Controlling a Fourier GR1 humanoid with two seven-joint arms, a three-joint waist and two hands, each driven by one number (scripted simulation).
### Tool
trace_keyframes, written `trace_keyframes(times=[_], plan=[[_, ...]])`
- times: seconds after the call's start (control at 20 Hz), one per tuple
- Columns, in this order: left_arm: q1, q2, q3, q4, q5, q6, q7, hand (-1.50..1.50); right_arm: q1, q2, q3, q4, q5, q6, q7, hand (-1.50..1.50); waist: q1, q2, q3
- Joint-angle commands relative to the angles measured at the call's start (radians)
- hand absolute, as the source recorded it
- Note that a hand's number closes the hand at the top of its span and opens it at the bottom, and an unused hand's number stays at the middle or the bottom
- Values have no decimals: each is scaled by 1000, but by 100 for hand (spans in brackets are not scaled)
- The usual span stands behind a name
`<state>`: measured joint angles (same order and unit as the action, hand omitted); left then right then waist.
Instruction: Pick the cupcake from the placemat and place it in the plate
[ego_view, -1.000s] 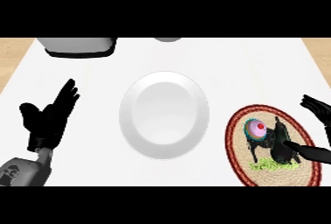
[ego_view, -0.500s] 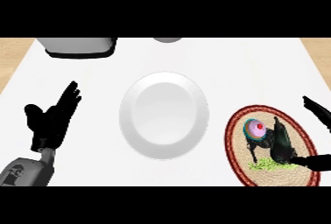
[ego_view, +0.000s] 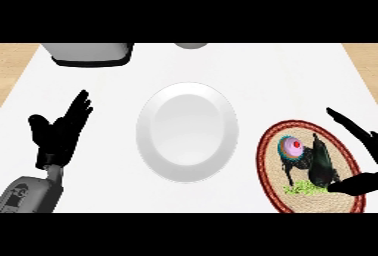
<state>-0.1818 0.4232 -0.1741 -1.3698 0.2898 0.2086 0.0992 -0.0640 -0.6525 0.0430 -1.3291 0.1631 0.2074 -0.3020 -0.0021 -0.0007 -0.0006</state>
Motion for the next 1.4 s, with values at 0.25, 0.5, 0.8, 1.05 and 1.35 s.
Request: trace_keyframes(times=[0.25,0.5,0.8,1.05,1.35], plan=[[7,-10,47,-49,-23,-35,45,0,-46,21,73,27,211,-4,122,-150,5,1,1],[0,-38,68,-33,-50,-42,69,0,-130,62,96,66,275,60,201,-150,7,1,1],[-37,-88,118,55,-83,-107,22,0,-162,104,49,155,333,106,161,-150,4,1,1],[6,-130,117,-23,-154,-75,56,0,-140,156,45,73,404,113,253,-150,2,0,1],[27,-145,146,-29,-174,-122,39,0,-268,194,30,246,485,111,179,-150,7,1,1]])
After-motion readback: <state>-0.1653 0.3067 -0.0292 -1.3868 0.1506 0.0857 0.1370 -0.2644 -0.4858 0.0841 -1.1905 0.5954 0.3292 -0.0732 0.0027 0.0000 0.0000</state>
